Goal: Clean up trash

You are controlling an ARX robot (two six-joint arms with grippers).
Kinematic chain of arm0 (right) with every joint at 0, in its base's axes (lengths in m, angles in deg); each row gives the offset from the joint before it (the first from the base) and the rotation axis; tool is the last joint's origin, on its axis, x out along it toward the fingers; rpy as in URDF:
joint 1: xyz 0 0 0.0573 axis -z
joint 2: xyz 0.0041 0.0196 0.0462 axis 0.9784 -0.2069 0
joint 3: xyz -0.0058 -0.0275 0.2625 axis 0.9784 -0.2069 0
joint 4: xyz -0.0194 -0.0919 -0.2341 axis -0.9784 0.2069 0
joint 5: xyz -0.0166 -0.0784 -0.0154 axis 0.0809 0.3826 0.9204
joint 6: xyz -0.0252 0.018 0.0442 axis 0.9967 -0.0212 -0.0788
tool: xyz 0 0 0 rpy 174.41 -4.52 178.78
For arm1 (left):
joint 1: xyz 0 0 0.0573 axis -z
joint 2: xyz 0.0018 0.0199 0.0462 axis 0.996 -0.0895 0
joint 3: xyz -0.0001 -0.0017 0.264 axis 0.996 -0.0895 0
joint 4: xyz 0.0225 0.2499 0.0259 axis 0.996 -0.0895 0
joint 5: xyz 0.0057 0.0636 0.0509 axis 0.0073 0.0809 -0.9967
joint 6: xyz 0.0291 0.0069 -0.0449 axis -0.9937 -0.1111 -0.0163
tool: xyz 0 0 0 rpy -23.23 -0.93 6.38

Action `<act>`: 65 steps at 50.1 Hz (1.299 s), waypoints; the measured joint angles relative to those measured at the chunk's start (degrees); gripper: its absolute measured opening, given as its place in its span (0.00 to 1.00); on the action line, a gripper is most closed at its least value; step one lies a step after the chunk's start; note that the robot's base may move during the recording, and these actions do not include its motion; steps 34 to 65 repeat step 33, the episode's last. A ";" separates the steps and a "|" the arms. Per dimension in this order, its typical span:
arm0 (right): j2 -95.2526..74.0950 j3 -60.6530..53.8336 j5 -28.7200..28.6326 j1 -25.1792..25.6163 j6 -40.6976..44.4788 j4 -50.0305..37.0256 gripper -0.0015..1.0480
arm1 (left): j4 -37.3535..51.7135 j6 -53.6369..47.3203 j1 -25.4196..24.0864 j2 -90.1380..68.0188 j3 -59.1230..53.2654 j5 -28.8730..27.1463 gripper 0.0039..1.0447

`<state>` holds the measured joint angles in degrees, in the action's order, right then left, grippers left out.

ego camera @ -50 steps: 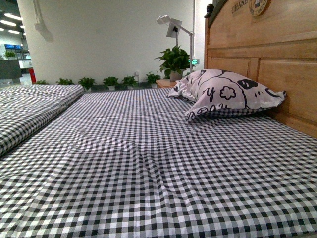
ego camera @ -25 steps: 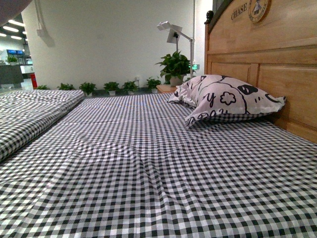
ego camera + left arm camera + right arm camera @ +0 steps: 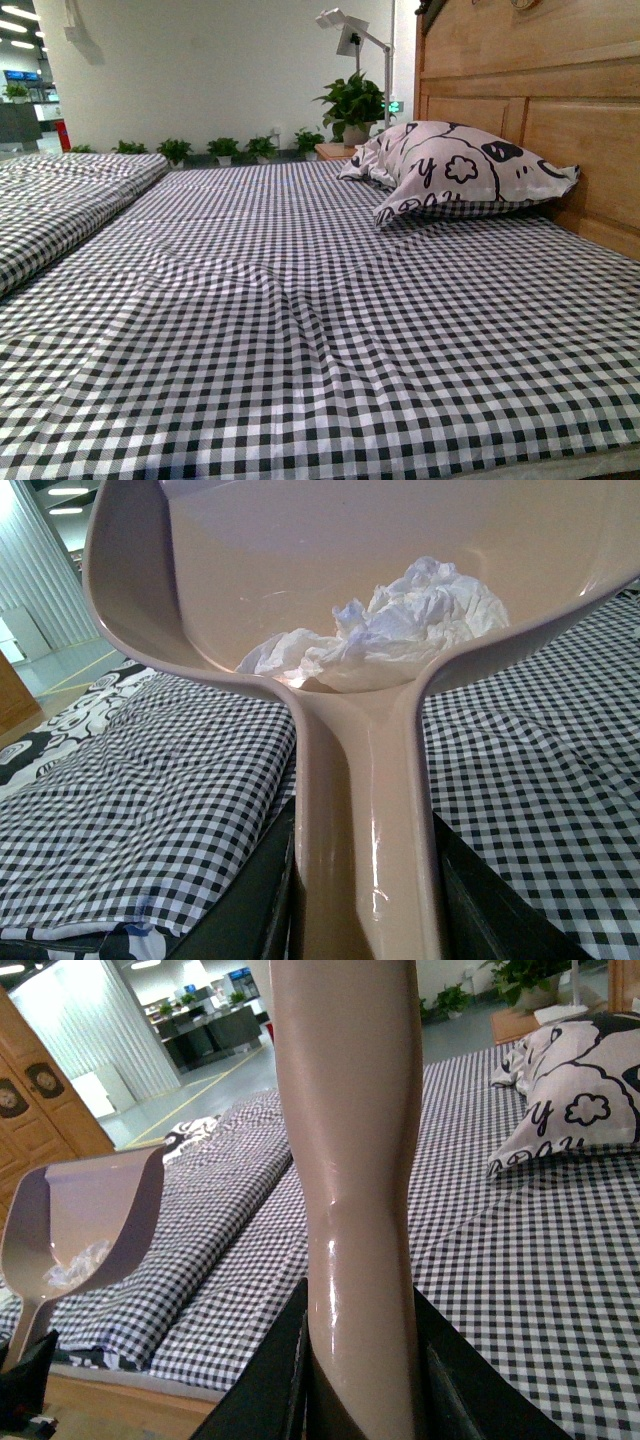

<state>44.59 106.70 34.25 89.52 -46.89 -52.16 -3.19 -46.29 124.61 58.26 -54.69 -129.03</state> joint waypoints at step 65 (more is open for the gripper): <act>-0.02 0.00 0.02 0.00 0.00 0.00 0.20 | 0.00 0.02 0.00 0.00 0.00 0.02 0.26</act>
